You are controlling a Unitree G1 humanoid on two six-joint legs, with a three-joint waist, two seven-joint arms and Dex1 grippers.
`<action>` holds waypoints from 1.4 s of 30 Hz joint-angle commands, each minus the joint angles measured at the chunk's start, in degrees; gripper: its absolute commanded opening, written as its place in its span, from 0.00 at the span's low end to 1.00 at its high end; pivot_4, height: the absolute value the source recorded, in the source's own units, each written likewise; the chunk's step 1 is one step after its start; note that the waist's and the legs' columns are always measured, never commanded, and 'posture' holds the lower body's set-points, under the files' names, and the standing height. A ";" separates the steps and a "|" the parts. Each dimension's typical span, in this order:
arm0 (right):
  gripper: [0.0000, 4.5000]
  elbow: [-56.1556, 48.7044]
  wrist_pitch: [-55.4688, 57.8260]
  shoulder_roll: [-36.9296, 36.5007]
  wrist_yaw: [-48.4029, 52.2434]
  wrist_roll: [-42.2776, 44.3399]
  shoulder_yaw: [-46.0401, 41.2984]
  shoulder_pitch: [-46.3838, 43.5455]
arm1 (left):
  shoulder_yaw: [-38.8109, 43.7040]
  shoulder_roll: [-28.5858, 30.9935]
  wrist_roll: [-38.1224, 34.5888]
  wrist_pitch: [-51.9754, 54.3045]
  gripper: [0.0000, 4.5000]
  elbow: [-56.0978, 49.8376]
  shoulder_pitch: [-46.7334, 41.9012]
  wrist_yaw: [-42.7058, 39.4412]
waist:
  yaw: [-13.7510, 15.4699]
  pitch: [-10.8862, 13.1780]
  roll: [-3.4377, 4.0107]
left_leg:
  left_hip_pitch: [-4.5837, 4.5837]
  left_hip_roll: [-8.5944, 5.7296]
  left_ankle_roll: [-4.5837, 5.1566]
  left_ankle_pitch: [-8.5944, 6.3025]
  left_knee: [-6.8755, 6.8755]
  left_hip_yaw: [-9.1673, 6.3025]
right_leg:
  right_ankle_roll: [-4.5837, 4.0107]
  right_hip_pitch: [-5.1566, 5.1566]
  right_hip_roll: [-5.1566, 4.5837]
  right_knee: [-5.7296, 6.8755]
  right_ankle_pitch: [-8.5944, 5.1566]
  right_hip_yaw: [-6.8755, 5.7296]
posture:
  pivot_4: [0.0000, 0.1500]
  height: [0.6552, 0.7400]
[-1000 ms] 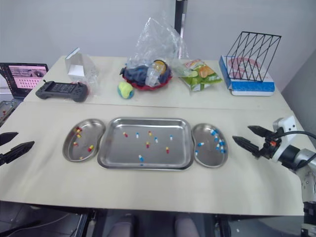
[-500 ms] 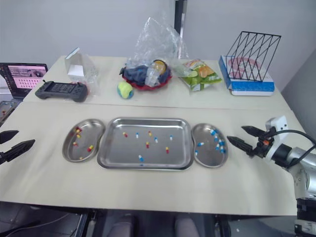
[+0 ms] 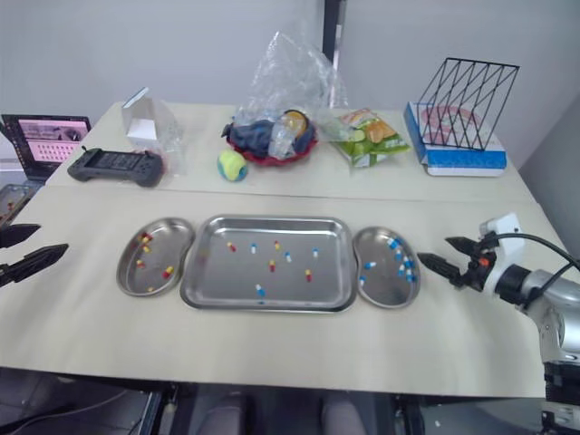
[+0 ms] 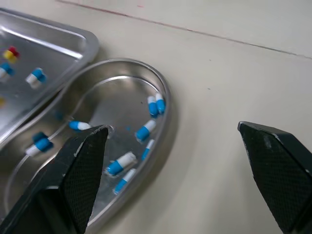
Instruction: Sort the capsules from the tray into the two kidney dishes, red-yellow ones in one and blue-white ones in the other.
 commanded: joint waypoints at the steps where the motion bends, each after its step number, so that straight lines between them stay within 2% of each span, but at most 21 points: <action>1: 1.00 -5.08 1.16 -0.48 -1.13 2.01 -3.50 2.01 | -4.01 0.71 0.95 0.56 1.00 -0.97 -4.84 -2.36 | 0.37 -0.05 -0.67 | 0.43 0.21 0.03 -0.02 -0.40 1.04 | -0.35 -0.31 0.31 -0.07 -0.05 0.96 | 1.00 0.73; 2: 1.00 -6.21 1.14 -0.13 -1.58 2.39 -4.27 2.80 | -5.85 0.28 1.37 0.84 1.00 -1.37 -6.60 -3.22 | -0.18 -0.09 -0.61 | 0.54 0.17 0.22 -0.12 -0.74 1.53 | -0.30 -0.37 0.53 -0.16 0.06 1.83 | 1.00 0.73; 3: 1.00 -7.01 1.00 0.01 -1.87 2.57 -4.71 3.49 | -7.30 -0.02 1.83 0.81 1.00 -1.40 -8.05 -3.87 | -0.83 -0.09 -0.60 | 0.20 -0.10 0.41 -0.24 -0.63 0.91 | 0.30 -0.13 0.56 -0.21 0.30 1.83 | 1.00 0.73; 5: 1.00 -8.54 0.57 0.25 -1.99 2.94 -5.53 4.92 | -9.57 -0.71 2.60 0.60 1.00 -0.62 -11.31 -4.62 | -1.81 -0.09 -0.59 | 0.42 -0.16 0.64 -0.45 -0.46 0.62 | 0.51 0.16 0.57 -0.44 0.36 1.66 | 1.00 0.73; 11: 1.00 -15.36 1.89 1.08 -1.84 6.73 -9.35 9.91 | -17.39 -3.99 6.06 -1.20 1.00 2.94 -21.92 -9.17 | -2.12 -0.09 -0.59 | -0.19 -0.15 1.26 -0.82 0.37 0.06 | 0.57 0.24 0.56 -0.61 0.38 1.11 | 1.00 0.73; 15: 1.00 -22.09 1.41 0.96 1.10 9.40 -10.62 14.59 | -21.74 -6.54 8.77 -3.36 1.00 5.44 -27.42 -12.56 | -1.89 -0.09 -0.59 | -0.17 -0.16 1.26 -0.82 0.48 -0.13 | 0.62 0.46 0.54 -0.62 0.41 0.94 | 1.00 0.73; 21: 1.00 -31.17 5.97 0.67 -0.05 15.95 -12.15 17.76 | -29.58 -13.12 13.13 -8.03 1.00 9.08 -34.30 -18.36 | -1.25 -0.09 -0.59 | -0.27 -0.26 1.26 -0.82 0.72 -0.56 | 0.67 0.71 0.54 -0.65 0.41 0.76 | 1.00 0.73; 26: 1.00 -34.29 7.24 0.35 -2.08 17.03 -11.87 18.37 | -37.00 -17.54 15.73 -15.99 1.00 13.89 -38.31 -18.41 | -0.92 -0.09 -0.59 | -0.27 -0.26 1.28 -0.83 0.83 -0.90 | 0.66 0.93 0.54 -0.75 0.41 0.51 | 1.00 0.73; 34: 1.00 -35.88 6.23 1.15 -4.52 16.64 -11.97 19.48 | -40.96 -23.93 24.00 -27.33 1.00 25.74 -44.24 -18.09 | -0.35 -0.09 -0.60 | -0.43 -0.44 1.28 -0.83 1.00 -1.37 | 0.70 1.24 0.54 -1.01 0.40 0.35 | 1.00 0.73; 42: 1.00 -35.91 4.70 1.80 -5.58 15.45 -12.79 21.88 | -43.50 -26.50 33.48 -33.05 1.00 34.69 -47.84 -11.13 | -0.27 -0.09 -0.59 | -0.77 -0.47 1.31 -0.84 1.28 -1.74 | 0.72 1.23 0.54 -1.03 0.40 0.11 | 1.00 0.73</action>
